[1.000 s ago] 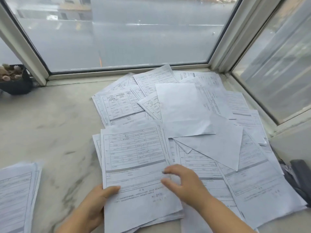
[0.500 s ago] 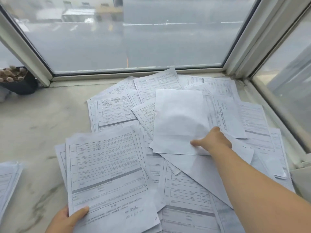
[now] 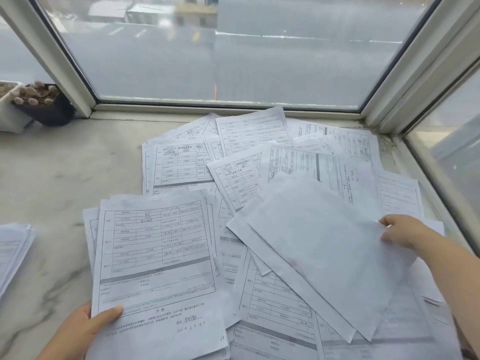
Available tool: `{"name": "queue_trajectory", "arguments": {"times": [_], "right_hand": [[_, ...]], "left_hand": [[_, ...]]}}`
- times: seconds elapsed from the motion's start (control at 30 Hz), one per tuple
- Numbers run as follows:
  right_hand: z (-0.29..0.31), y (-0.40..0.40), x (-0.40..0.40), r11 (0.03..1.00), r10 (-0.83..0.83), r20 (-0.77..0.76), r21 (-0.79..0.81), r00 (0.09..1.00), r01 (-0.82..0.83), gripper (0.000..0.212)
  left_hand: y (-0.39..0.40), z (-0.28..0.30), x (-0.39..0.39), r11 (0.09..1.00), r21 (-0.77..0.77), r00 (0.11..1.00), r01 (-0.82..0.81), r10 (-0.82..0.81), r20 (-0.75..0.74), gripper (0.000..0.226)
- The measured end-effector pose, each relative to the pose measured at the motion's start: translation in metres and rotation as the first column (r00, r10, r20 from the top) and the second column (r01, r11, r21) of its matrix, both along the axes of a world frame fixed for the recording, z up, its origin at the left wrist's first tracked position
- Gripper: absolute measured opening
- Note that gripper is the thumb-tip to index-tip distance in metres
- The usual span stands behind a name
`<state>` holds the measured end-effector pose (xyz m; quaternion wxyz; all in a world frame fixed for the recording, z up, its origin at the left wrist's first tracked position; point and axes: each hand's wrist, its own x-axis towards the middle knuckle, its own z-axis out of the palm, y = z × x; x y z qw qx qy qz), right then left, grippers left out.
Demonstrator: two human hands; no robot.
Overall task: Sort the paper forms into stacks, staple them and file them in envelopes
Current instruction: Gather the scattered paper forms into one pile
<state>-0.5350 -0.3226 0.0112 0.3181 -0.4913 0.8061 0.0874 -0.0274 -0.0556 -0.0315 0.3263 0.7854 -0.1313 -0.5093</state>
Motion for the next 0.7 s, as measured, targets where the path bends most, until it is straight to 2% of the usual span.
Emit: {"name": "queue_trajectory", "arguments": {"times": [0.07,0.17,0.27,0.37,0.47,0.53,0.63,0.7], "right_hand": [[-0.008,0.004,0.002,1.0,0.011,-0.014,-0.023,1.0,-0.012,0.02],[-0.009,0.011,0.015,0.986,0.129,-0.122,-0.094,0.984,-0.141,0.059],[-0.01,0.016,0.025,0.974,0.203,-0.211,-0.058,0.956,-0.22,0.07],[-0.013,0.022,0.022,0.977,0.209,-0.17,-0.006,0.963,-0.213,0.055],[-0.01,0.027,0.02,0.976,0.204,-0.028,-0.07,0.978,-0.206,0.04],[-0.006,0.032,0.02,0.985,0.143,0.087,-0.107,0.986,-0.133,0.03],[-0.008,0.043,0.022,0.999,-0.039,0.241,-0.017,0.97,0.044,0.027],[-0.012,0.05,0.027,0.998,-0.058,0.308,0.024,0.95,0.053,0.018]], "left_hand": [[0.001,-0.001,-0.001,1.0,-0.001,1.0,-0.015,0.015,-0.011,0.016],[0.002,0.001,-0.004,0.999,-0.023,1.0,-0.027,0.027,-0.014,0.016],[0.001,0.004,-0.006,0.999,-0.023,0.999,-0.03,0.029,-0.02,0.016],[0.001,0.006,-0.006,1.0,-0.027,0.999,-0.013,0.012,-0.03,0.016],[0.0,0.008,-0.007,0.999,-0.036,0.998,-0.005,0.003,-0.056,0.015],[0.0,0.009,-0.007,0.999,-0.049,0.995,-0.016,0.011,-0.1,0.016],[0.002,0.007,-0.005,0.998,-0.061,0.984,-0.03,0.019,-0.178,0.018],[0.003,0.006,-0.005,0.996,-0.066,0.972,-0.058,0.041,-0.233,0.02]]}}
